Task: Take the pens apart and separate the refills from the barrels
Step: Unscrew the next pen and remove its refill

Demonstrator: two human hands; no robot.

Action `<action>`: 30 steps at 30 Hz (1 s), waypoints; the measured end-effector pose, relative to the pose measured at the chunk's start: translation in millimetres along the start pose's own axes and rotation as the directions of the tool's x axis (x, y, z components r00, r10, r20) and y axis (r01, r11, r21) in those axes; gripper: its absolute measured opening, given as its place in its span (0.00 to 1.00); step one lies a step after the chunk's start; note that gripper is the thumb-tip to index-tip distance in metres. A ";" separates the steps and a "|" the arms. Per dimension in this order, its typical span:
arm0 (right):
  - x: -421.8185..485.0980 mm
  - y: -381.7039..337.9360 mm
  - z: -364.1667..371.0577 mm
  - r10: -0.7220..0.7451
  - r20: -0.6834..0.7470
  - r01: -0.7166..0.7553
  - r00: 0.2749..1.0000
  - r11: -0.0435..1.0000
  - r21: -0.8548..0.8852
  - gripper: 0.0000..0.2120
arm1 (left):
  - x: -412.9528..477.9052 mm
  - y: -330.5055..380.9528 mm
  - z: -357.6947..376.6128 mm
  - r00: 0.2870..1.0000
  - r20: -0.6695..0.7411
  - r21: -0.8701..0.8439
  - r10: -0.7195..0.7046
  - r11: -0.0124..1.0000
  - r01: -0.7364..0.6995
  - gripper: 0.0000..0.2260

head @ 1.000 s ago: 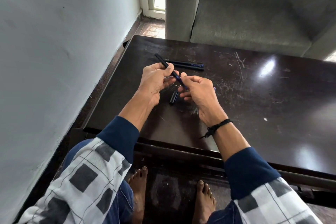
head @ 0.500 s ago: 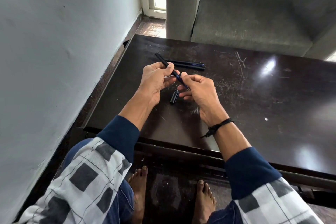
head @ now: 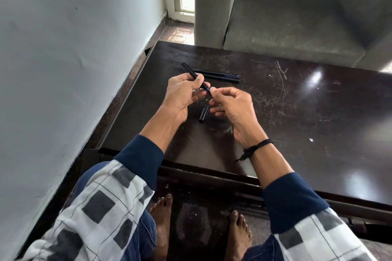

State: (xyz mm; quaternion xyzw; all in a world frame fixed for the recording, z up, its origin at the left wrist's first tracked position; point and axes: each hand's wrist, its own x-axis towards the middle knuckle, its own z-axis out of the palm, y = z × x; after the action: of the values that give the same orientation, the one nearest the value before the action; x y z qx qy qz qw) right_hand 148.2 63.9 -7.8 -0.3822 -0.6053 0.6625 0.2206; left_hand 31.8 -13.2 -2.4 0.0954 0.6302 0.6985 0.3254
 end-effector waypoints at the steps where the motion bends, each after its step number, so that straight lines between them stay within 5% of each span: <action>1: 0.2 0.2 0.2 0.003 0.003 -0.003 1.000 1.000 -0.005 0.07 | 0.0 0.2 -0.3 1.000 -0.001 -0.002 -0.002 1.000 0.002 0.08; 23: 13.3 -0.6 -20.6 0.092 0.089 -0.076 0.992 0.983 -0.168 0.04 | 10.2 10.8 -11.6 0.995 -0.103 -0.085 0.018 0.996 -0.026 0.03; 26: 19.2 3.6 -26.5 0.050 0.032 -0.034 0.998 0.922 -0.386 0.06 | 13.0 13.1 -15.6 0.991 -0.128 -0.096 0.033 0.994 -0.046 0.04; 30: 15.4 7.5 -24.8 0.001 0.017 0.013 1.000 0.668 -0.744 0.06 | 13.2 12.5 -15.0 0.991 -0.130 -0.110 0.038 0.993 -0.053 0.04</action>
State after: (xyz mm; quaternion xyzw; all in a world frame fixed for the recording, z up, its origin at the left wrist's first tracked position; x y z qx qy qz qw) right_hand 159.2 90.0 -18.1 -0.4316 -0.8258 0.3604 0.0429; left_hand 9.3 -17.8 2.9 0.0464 0.6068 0.7449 0.2734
